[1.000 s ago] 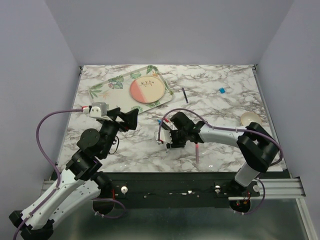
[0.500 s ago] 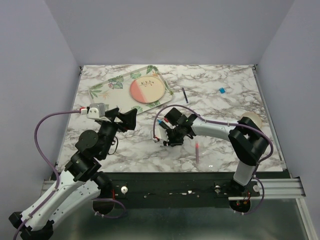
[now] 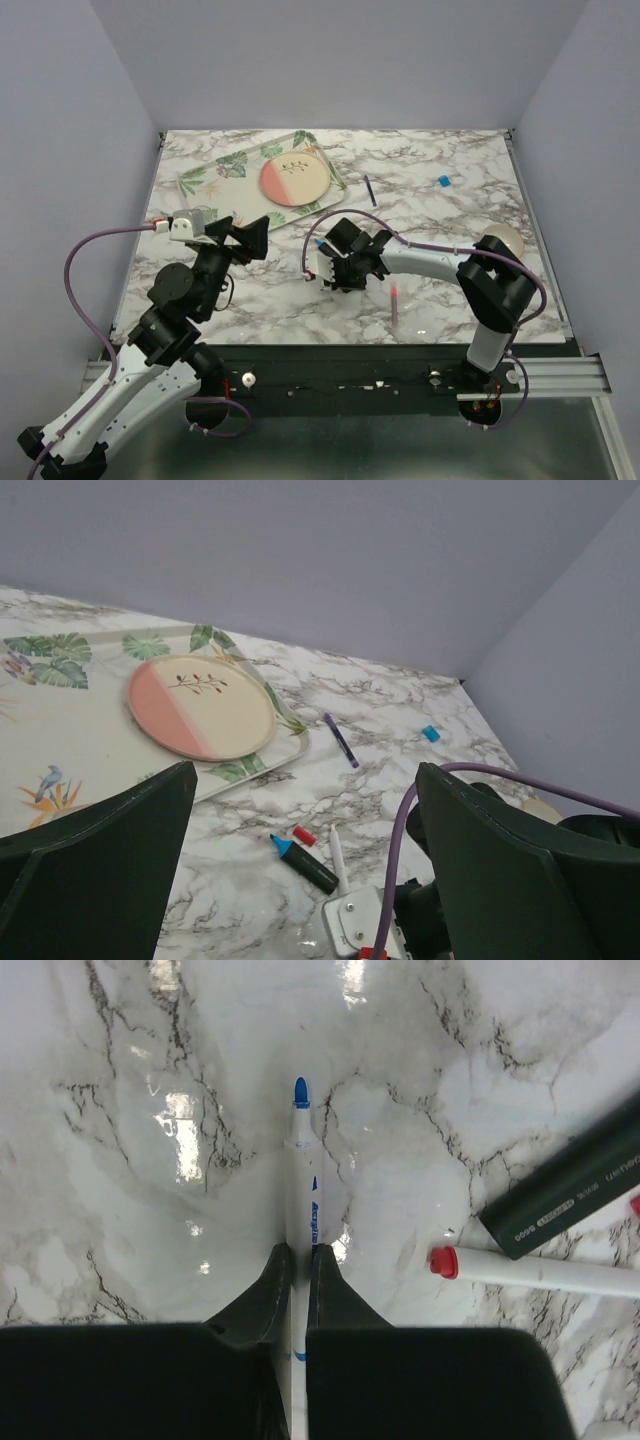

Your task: Insert the pens into the pen caps

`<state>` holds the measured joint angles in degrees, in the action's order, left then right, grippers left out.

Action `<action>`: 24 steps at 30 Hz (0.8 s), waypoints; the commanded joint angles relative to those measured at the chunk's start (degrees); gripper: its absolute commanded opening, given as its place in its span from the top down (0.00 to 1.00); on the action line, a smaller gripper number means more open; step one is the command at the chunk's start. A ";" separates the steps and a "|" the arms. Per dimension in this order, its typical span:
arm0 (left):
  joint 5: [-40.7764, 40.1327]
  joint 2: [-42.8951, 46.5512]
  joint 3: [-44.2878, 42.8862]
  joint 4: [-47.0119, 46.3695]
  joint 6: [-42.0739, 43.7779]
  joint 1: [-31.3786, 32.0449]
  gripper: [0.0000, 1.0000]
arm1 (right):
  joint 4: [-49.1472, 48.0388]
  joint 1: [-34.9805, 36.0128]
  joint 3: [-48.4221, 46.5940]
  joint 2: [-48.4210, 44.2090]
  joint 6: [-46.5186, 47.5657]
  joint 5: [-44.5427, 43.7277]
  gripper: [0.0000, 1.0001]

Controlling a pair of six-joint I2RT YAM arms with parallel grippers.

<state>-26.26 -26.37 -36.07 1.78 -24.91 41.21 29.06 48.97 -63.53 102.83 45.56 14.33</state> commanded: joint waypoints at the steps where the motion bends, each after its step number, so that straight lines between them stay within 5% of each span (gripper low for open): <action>1: -3.27 0.88 -0.13 0.93 -1.46 -0.43 0.02 | -1.37 0.51 1.74 2.30 -8.90 -9.32 0.95; 11: 1.19 4.13 4.32 16.67 -23.77 -0.43 0.09 | -11.82 0.51 9.82 -9.47 -25.95 -7.12 0.99; 24: 17.11 -3.50 12.70 2.97 -26.60 -0.43 0.16 | -8.66 0.51 4.29 -13.87 -48.72 -9.85 0.99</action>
<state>-16.62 -25.67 -23.40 12.78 -51.33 41.19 19.92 49.50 -56.84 91.07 6.85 4.27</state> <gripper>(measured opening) 0.870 0.133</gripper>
